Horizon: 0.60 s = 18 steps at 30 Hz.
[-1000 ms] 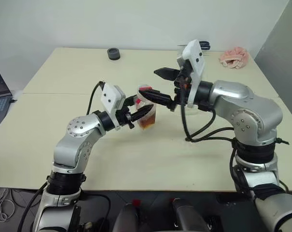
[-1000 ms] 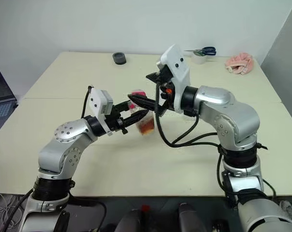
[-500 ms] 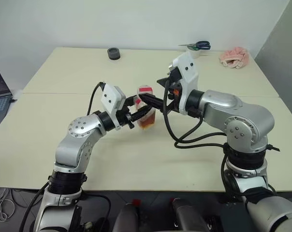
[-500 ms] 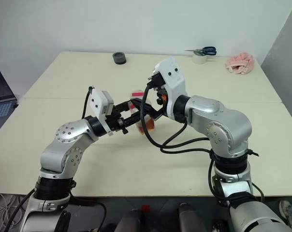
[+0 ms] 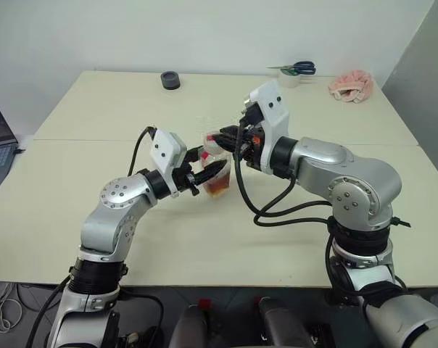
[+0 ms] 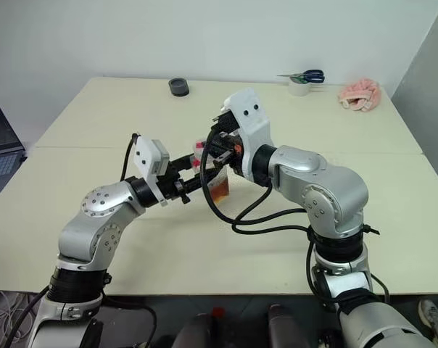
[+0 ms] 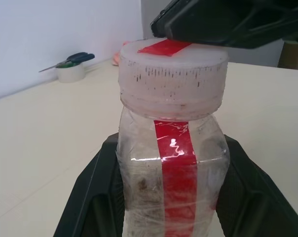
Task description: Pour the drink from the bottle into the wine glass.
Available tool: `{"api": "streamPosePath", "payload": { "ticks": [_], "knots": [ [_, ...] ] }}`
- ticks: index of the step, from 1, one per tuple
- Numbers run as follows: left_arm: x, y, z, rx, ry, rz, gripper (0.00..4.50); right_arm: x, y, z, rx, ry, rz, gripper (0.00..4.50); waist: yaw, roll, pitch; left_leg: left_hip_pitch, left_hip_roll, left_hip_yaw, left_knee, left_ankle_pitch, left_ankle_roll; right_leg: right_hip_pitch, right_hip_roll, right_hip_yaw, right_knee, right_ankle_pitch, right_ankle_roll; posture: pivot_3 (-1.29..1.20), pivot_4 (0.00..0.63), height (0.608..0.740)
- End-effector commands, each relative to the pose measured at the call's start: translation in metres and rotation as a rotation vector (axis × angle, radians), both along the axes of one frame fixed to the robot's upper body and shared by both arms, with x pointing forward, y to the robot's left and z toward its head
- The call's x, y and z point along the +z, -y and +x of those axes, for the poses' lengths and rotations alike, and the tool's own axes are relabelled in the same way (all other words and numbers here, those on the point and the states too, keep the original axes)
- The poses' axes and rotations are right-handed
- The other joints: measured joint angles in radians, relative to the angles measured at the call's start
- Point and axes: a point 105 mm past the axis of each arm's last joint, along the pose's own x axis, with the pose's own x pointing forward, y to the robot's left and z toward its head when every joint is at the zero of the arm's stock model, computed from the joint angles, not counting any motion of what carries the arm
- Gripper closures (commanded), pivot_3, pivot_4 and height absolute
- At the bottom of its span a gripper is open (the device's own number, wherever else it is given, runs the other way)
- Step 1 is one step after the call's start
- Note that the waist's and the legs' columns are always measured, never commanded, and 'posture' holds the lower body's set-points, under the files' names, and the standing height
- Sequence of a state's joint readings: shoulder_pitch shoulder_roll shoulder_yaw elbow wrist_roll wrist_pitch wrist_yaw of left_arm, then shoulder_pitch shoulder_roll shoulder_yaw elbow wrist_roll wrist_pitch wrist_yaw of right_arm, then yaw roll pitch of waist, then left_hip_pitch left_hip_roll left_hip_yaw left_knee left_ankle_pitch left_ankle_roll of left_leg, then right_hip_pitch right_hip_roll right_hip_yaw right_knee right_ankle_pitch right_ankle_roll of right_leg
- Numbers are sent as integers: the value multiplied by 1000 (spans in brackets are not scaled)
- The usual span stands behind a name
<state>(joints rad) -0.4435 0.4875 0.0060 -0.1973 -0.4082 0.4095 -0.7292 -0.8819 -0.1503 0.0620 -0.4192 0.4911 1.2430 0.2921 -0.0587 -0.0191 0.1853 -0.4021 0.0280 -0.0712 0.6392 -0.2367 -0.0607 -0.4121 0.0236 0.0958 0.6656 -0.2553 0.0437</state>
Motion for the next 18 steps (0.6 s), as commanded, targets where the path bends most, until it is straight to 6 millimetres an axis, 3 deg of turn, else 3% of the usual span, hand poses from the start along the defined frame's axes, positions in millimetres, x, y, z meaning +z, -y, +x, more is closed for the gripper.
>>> {"api": "streamPosePath", "payload": {
  "ticks": [1, 6, 9, 15, 18],
  "knots": [
    [23, -1, -6, 1, 96, -11, 2557, 7, -9, -6, 45, 25, -2, 4500, 0, 0, 0, 0, 0, 0, 0, 0, 0, 0, 0, 0, 0, 0, 0, 0, 150, 740],
    [24, -4, -5, 13, 99, -9, 2557, 21, -7, -7, 60, 73, 50, 4500, 0, 0, 0, 0, 0, 0, 0, 0, 0, 0, 0, 0, 0, 0, 0, 0, 150, 740],
    [23, -5, -5, 17, 99, -6, 2557, 25, -7, -10, 76, 74, 46, 3922, 0, 0, 0, 0, 0, 0, -1, 0, 0, 0, 0, 0, 0, 0, 0, 0, 150, 740],
    [23, -4, -5, 17, 99, -4, 2557, 19, -9, -10, 71, 52, 21, 1886, 0, 0, 0, 0, 0, 0, -1, 0, 0, 0, 0, 0, 0, 0, 0, 0, 150, 740],
    [23, -3, -5, 14, 99, -6, 2557, 13, -10, -10, 69, 36, -3, 1849, 0, 0, 0, 0, 0, 0, -1, 0, 0, -1, 0, 0, 0, 0, 0, 0, 150, 740]
  ]
}}
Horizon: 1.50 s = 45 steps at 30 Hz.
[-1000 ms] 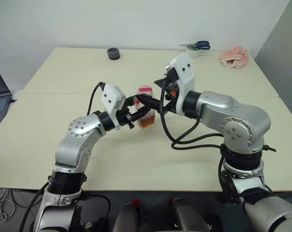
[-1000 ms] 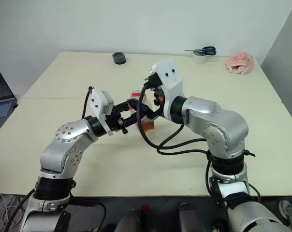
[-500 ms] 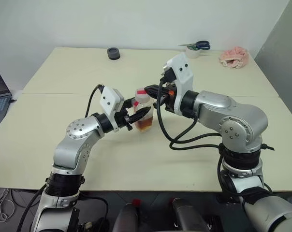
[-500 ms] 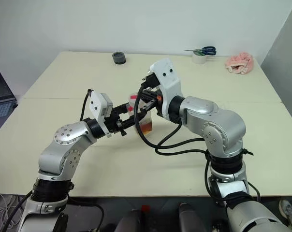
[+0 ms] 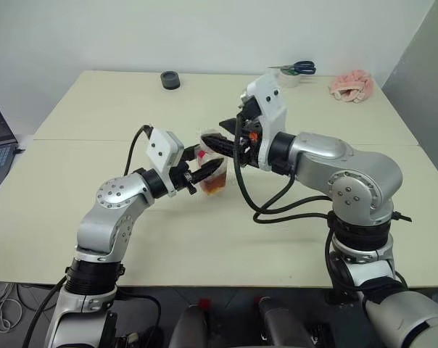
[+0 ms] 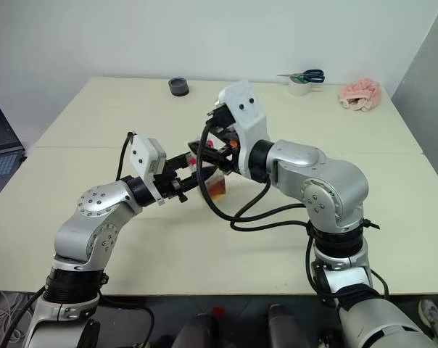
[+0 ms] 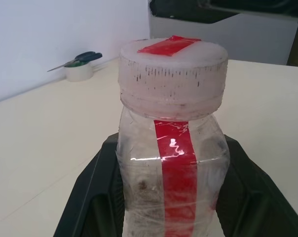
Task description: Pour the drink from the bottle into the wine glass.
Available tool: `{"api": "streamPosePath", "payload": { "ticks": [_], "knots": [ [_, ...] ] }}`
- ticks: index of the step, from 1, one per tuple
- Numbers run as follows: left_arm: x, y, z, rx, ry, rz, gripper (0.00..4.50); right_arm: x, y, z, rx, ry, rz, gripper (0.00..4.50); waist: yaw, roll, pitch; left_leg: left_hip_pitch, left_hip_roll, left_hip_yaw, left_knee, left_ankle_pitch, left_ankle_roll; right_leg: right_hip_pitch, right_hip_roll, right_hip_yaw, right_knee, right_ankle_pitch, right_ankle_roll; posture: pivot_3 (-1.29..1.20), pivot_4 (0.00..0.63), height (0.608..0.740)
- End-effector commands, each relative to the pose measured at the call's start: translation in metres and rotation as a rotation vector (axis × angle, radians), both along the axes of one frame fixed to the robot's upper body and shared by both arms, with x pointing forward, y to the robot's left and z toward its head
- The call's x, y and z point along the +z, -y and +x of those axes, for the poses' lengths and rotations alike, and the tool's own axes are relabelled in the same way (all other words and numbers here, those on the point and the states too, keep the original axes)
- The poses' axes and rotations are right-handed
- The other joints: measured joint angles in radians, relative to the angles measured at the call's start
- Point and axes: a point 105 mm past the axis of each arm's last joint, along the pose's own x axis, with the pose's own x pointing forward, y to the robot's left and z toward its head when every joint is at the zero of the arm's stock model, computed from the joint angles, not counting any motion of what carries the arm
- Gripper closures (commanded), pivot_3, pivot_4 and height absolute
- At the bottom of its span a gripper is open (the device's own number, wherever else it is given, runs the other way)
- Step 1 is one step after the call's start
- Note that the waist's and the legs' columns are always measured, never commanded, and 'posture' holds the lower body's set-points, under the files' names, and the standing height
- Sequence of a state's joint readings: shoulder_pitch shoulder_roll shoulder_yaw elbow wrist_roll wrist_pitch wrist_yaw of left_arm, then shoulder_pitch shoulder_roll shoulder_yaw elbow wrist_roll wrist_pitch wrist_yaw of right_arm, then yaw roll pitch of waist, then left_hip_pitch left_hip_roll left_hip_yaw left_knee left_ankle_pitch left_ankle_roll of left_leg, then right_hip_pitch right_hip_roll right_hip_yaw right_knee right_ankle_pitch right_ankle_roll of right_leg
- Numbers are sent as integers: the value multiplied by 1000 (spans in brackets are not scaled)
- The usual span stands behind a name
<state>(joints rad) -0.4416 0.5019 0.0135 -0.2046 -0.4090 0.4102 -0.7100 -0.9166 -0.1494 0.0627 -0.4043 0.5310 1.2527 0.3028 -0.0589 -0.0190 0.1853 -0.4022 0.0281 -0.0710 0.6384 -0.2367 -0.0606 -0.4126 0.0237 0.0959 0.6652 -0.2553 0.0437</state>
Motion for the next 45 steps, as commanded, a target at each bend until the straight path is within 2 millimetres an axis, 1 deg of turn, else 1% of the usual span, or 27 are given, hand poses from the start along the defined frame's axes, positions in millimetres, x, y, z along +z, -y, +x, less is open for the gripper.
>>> {"api": "streamPosePath", "payload": {
  "ticks": [1, 13, 21, 25, 30, 34, 36, 38, 39, 42, 45],
  "knots": [
    [21, 2, -6, -15, 88, -11, 2557, 5, -3, -5, 14, 33, -10, 1849, 0, 0, 0, 0, 0, 0, 0, 0, 0, 0, 0, 0, 0, 0, 0, 0, 150, 740],
    [20, 4, -6, -17, 87, -11, 2557, 0, -11, -1, -2, 32, -41, 1849, 0, 0, 0, -1, 0, 1, -2, 0, 0, -2, 0, 0, 0, 0, 0, 0, 150, 740],
    [20, 4, -7, -14, 87, -12, 2558, 1, -13, 0, -5, 42, -42, 1849, 0, 0, 0, -1, 0, 1, -3, 0, 0, -3, 0, 0, 0, 0, 0, 0, 150, 740],
    [20, 4, -7, -11, 86, -13, 2558, 3, -15, 2, -12, 32, -12, 2585, 0, 0, 0, -2, 0, 1, -3, 0, 0, -4, 0, 0, 0, 0, 0, 0, 150, 740],
    [19, 2, -7, -2, 83, -12, 2560, 4, -15, 5, -20, 29, -5, 2603, 0, 0, 0, -6, 0, 1, -3, 0, 0, -8, 0, 0, 1, 1, -2, 0, 150, 740],
    [20, 0, -8, 3, 83, -12, 2575, 3, -12, 14, -7, 34, -14, 2603, 0, 0, 0, -7, 0, 1, -3, 0, 0, -9, 0, 0, 0, 3, -5, 0, 150, 740],
    [20, 0, -8, 4, 82, -12, 2576, 3, -13, 15, 43, 58, -20, 2603, 0, 0, 0, -7, 0, 1, -3, 0, 0, -9, 0, 0, 0, 3, -5, 0, 150, 740],
    [20, 1, -8, 2, 80, -14, 2576, 10, -18, 11, 184, 149, -6, 2603, -1, 0, 0, -7, 0, 1, -3, 0, 0, -9, 0, 0, 0, 3, -5, 0, 150, 740],
    [20, 2, -8, 0, 79, -14, 2577, 9, -19, 7, 282, 180, -14, 2603, -1, 0, 0, -7, 0, 1, -3, 0, 0, -8, 0, 0, -1, 3, -5, 0, 150, 740],
    [21, 4, -8, -10, 80, -13, 2577, 0, -13, 14, 508, 235, -100, 2603, -1, 0, 0, -7, 0, 1, -3, 0, 0, -8, 0, 0, -1, 3, -5, 0, 150, 740],
    [22, 4, -8, -10, 83, -9, 2577, -5, -7, 24, 628, 220, -168, 2606, -2, 0, 0, -7, 0, 1, -3, 0, 0, -8, 0, 0, -1, 3, -5, 0, 150, 740]
  ]
}}
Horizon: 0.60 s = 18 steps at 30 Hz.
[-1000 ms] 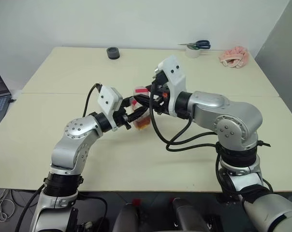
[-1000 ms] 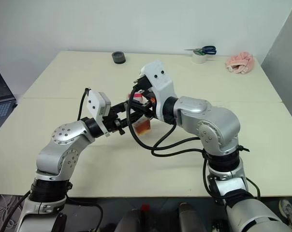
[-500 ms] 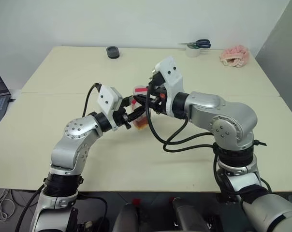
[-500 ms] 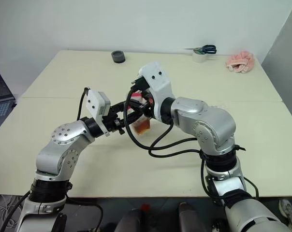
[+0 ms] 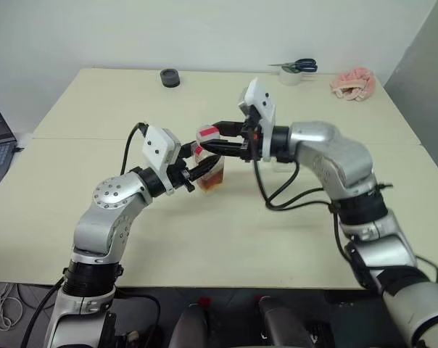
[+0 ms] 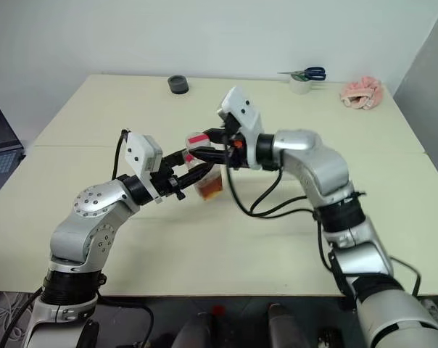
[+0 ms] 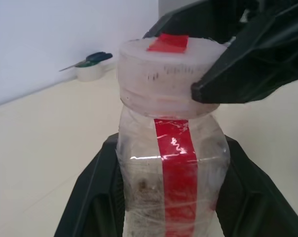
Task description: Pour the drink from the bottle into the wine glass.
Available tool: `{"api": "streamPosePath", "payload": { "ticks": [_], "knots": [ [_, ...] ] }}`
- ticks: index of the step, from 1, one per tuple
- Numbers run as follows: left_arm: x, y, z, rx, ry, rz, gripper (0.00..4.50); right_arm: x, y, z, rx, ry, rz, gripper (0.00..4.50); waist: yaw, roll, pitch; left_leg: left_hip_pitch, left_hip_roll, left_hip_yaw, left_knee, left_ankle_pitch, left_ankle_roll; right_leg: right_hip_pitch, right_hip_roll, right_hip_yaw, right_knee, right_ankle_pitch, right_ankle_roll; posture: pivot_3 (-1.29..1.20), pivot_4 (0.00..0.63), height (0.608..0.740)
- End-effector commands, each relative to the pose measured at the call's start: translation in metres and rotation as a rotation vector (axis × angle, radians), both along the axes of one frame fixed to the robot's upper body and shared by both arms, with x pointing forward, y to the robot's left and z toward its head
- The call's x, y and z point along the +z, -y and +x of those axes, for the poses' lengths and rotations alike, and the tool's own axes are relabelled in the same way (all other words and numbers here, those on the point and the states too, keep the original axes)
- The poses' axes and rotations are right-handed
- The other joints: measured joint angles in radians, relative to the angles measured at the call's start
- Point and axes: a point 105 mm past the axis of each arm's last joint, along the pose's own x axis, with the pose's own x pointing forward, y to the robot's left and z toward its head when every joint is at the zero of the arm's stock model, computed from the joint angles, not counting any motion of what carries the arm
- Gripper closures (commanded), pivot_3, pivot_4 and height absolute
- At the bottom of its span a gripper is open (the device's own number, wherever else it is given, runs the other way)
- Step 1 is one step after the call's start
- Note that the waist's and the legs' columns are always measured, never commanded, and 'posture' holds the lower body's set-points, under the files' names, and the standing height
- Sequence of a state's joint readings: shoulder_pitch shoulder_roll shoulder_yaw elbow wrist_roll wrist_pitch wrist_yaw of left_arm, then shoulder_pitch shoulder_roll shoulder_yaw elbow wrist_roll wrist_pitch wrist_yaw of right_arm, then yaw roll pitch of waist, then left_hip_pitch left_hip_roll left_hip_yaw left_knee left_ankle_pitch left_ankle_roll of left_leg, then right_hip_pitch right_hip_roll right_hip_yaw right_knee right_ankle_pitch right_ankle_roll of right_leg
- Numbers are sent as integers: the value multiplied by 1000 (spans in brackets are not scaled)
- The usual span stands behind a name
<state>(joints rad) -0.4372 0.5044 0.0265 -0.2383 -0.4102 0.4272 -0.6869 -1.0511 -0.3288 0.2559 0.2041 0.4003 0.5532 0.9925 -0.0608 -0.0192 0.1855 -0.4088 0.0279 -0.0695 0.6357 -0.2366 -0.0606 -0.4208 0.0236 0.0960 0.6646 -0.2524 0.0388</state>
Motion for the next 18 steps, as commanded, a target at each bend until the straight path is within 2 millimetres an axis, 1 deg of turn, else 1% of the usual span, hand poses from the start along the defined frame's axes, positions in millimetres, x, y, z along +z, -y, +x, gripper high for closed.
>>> {"api": "streamPosePath", "payload": {
  "ticks": [1, 3, 7, 11, 13, 15, 17, 18],
  "knots": [
    [16, 6, -6, -30, 66, -4, 2578, 6, -2, -6, 214, 69, -67, 2606, -1, 0, 0, 0, 0, 0, 0, 0, 0, 0, 0, 0, 0, 0, 0, 0, 150, 740],
    [16, 5, -6, -27, 65, -3, 2578, 6, -1, 1, 237, 82, -81, 2606, -1, 0, 0, 0, 1, 0, 0, 0, 0, 0, 0, 0, 1, 0, 0, 0, 150, 740],
    [15, 4, -8, -20, 62, -4, 2578, 5, 1, 5, 292, 90, -104, 2607, 0, 0, 0, 0, 1, 0, -1, 0, 0, 0, 0, 0, 1, 1, -1, 0, 150, 740],
    [15, 2, -9, -14, 60, -3, 2578, 5, 4, 11, 298, 93, -117, 2607, 2, 0, 0, 0, 0, -1, -1, 0, 0, 0, -2, -1, 1, 1, -1, 0, 150, 740],
    [15, 2, -9, -12, 59, -3, 2578, 7, 4, 13, 292, 98, -109, 2607, 2, 0, 0, 0, 0, -1, 0, 0, 0, 0, -2, -1, 2, 1, -1, 0, 150, 740],
    [15, 2, -8, -10, 58, -2, 2578, 14, 6, 12, 301, 86, -73, 2607, 3, 0, 0, 0, 0, -1, 0, 0, 0, 0, -2, -1, 2, 1, -1, 0, 150, 740],
    [16, 3, -8, -12, 58, -4, 2578, 19, 7, 10, 309, 78, -52, 1856, 3, 0, 0, 0, 0, -1, 0, 0, 0, 0, -2, -1, 3, 1, -1, 0, 150, 740],
    [16, 3, -8, -13, 58, -4, 2579, 21, 8, 8, 313, 80, -48, 1604, 3, 0, 0, 0, 0, -2, 0, 0, 0, 0, -2, -1, 3, 1, -1, 0, 150, 740]
  ]
}}
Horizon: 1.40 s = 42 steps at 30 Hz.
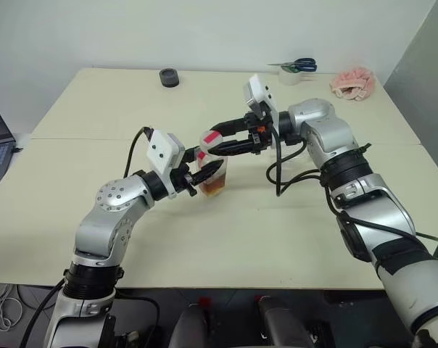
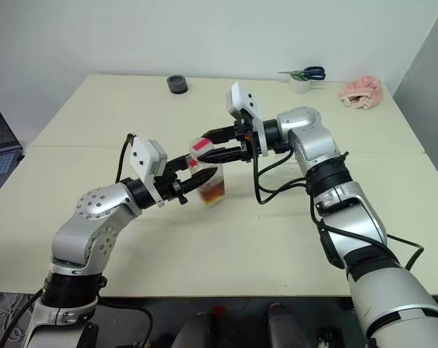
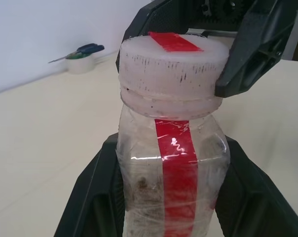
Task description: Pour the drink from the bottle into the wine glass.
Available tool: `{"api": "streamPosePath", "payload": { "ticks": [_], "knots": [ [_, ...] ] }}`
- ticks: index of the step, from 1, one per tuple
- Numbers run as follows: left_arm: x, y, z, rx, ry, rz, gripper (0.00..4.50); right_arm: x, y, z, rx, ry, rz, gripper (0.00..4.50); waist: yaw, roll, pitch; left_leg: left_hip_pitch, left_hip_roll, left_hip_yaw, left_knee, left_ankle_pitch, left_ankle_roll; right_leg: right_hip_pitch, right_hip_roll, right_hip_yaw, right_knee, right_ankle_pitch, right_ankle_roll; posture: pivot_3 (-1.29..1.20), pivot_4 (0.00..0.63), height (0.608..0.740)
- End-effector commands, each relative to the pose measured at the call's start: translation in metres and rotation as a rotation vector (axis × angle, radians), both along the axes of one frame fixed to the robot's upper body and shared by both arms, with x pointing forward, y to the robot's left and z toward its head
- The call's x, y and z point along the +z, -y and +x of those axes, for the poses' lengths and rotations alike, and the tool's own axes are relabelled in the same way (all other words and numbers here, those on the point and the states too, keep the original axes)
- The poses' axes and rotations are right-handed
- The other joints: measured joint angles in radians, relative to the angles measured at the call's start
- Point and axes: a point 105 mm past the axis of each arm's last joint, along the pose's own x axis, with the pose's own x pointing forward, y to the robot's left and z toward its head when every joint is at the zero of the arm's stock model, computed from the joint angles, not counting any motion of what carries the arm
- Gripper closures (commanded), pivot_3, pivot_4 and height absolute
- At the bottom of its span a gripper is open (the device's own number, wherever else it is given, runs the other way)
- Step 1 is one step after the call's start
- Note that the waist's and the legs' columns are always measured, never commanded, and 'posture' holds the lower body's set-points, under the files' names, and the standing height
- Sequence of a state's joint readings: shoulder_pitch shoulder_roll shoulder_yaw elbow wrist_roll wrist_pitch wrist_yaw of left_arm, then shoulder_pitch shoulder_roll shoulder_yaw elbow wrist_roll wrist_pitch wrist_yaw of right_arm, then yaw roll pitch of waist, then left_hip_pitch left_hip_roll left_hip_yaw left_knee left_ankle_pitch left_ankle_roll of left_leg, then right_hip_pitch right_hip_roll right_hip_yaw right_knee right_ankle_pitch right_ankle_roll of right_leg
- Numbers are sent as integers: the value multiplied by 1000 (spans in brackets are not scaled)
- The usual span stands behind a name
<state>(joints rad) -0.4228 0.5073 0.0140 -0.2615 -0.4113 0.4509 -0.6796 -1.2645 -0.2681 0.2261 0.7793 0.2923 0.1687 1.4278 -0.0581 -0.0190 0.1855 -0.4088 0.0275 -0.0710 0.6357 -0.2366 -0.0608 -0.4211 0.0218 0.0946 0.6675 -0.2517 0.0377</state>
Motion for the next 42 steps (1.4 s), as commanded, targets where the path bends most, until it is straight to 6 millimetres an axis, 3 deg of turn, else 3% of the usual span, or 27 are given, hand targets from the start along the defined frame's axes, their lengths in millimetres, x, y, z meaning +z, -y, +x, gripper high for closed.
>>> {"api": "streamPosePath", "payload": {
  "ticks": [1, 5, 11, 20, 24, 35, 42],
  "knots": [
    [20, 1, -4, -11, 79, -16, 2579, 26, 3, -9, 53, 53, 39, 1229, 0, 0, 0, 0, 0, 0, 0, 0, 0, 0, 0, 0, 0, 0, 0, 0, 150, 740],
    [21, 2, -3, -19, 79, -15, 2579, 38, 6, -15, 58, 65, 74, 28, 0, 0, 0, 0, 0, 0, 2, 0, 0, -1, 0, 0, 4, 0, 0, 0, 150, 740],
    [22, 2, 1, -18, 87, -22, 2581, 61, 8, -14, -111, 93, 159, 0, -1, 0, 0, 0, -1, -1, 8, 0, 0, -1, 1, 0, 11, -1, 0, 0, 150, 740],
    [21, 13, 4, -43, 84, -47, 2587, 38, 6, -36, -415, 62, 171, 0, 1, 0, 0, 0, -1, -1, 9, 0, 0, -1, 1, 1, 12, -1, 0, 0, 150, 740],
    [21, 16, 7, -57, 85, -48, 2587, 38, 9, -32, -573, 74, 181, 0, -1, 0, 0, 1, 0, -1, 9, 0, 0, -1, 2, 1, 13, -1, 0, 0, 150, 740],
    [20, 15, 9, -62, 87, -47, 2587, 27, 2, -43, -679, -64, 204, 0, -1, 0, 0, 1, 0, -1, 9, 0, 0, -1, 2, 1, 12, -1, 0, 0, 150, 740],
    [21, 13, 10, -55, 87, -47, 2587, 20, 6, -36, -799, -109, 216, 0, -1, 0, 0, 1, 0, -1, 9, 0, 0, -1, 2, 1, 12, -1, 0, 0, 150, 740]
  ]
}}
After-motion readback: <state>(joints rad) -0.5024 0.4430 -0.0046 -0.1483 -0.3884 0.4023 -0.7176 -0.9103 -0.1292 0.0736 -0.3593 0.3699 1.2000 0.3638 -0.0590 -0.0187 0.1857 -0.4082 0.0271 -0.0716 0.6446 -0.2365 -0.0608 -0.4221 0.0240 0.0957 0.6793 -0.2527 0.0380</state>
